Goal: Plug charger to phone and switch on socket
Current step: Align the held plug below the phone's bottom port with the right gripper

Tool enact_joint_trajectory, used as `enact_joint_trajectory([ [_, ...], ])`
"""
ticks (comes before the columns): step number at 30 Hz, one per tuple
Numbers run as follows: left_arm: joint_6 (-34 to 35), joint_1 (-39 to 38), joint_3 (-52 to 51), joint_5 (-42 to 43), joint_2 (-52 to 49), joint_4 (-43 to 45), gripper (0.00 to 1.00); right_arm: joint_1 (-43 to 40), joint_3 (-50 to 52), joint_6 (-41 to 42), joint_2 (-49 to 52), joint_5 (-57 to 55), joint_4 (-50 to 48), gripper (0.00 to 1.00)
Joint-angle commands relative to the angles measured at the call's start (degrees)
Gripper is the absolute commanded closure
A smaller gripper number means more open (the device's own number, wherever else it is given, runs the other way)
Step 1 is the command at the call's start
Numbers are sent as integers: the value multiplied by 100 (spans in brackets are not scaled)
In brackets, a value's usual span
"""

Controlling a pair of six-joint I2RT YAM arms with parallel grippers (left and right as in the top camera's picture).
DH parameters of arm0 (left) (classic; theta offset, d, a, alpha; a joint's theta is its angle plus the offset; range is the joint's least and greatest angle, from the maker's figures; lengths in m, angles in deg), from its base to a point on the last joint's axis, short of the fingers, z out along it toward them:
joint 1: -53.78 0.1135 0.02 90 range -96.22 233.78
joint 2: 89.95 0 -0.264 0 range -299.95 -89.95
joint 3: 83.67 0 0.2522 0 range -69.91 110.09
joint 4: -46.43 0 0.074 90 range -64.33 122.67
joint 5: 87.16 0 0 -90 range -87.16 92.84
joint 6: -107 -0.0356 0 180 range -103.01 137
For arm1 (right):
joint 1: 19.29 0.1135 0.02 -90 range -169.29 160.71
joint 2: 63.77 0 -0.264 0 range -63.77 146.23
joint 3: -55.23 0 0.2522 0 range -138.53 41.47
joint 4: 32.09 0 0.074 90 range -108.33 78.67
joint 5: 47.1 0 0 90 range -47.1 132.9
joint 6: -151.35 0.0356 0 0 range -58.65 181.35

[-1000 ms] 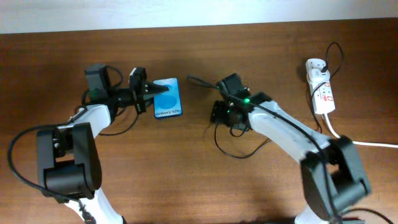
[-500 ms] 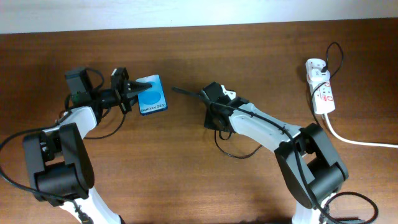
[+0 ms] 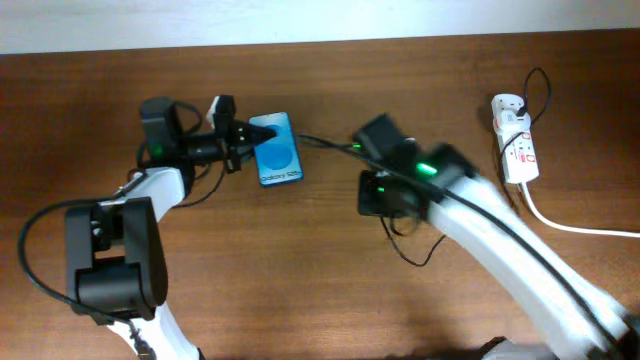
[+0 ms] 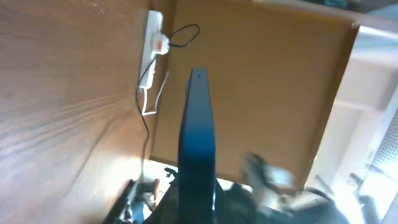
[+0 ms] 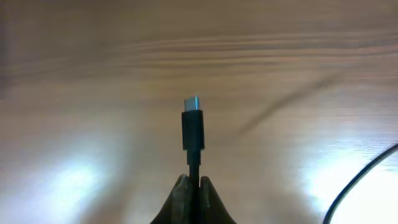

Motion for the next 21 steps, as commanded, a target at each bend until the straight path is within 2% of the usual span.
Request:
enact_joint_trajectory([
  [1,278,-227,155,-289,-13,531,100,417,201,-92,-1235,691,-48,96],
  [4,501,-498,439,-192,-11,669,100,1029,960,35,-1764,529,-1040,96],
  [7,929,-715,562,-157,-11,1220,100,1233,1410,232,-1703,428,-1738,96],
  [10,1515,-791,562,-157,-11,1694,100,1296,1469,234,-1392,339,-2065,96],
  [21,1768,-787,562,-151,-11,1687,100,1285,1469,745,-1078,444,-2949,96],
])
